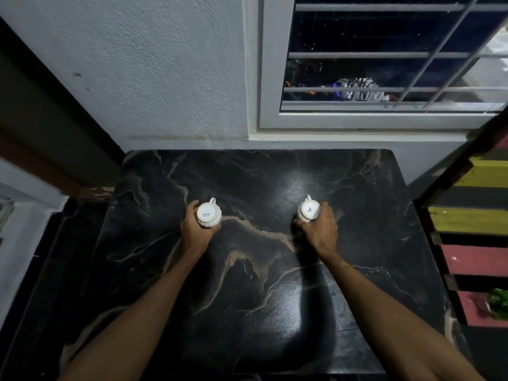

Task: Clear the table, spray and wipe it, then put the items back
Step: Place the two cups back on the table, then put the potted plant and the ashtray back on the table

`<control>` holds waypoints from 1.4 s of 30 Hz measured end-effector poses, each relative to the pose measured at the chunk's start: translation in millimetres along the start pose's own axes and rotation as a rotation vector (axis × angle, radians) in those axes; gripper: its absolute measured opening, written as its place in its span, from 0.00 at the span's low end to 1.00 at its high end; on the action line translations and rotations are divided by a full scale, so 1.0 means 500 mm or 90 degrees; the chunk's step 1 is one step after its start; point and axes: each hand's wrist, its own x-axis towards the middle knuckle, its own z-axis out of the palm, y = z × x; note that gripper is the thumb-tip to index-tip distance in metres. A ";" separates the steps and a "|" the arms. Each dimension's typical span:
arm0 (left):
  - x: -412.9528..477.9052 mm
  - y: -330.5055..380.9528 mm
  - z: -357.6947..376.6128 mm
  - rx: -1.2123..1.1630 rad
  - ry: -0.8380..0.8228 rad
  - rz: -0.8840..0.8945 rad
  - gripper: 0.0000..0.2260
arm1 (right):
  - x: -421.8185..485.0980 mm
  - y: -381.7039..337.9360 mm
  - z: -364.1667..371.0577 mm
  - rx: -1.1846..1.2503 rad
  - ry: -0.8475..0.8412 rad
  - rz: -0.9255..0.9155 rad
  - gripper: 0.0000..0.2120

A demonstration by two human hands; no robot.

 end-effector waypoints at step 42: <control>-0.840 0.317 1.290 0.193 -0.680 0.228 0.40 | 0.020 1.209 -0.792 0.144 0.196 0.416 0.14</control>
